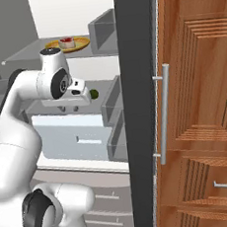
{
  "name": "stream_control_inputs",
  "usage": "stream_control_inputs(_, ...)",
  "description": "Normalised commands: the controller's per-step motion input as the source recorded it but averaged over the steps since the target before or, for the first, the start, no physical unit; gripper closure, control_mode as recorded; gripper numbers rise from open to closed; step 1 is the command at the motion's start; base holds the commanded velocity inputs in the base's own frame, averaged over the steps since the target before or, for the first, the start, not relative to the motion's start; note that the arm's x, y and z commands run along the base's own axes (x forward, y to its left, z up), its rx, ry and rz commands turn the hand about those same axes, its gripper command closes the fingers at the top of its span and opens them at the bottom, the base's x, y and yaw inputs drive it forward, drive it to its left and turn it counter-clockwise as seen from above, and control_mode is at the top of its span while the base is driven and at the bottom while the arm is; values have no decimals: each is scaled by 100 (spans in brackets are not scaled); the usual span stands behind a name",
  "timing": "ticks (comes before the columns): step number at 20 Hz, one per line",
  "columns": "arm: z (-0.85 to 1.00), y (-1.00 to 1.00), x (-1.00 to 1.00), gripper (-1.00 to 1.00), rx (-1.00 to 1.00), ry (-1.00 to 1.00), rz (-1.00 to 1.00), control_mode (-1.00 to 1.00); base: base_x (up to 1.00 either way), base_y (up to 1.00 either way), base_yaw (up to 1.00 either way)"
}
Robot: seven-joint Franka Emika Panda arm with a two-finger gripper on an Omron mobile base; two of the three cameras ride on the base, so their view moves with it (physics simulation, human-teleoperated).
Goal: Retrieve the steak from the fridge and place it on the cutting board.
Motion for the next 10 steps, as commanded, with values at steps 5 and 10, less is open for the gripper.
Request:
stream_control_inputs(5,0,6,0,-100,0,-12,0,-100,0,0,0)
stream_control_inputs(10,5,16,-5,-100,0,-34,1,-100,0,0,0)
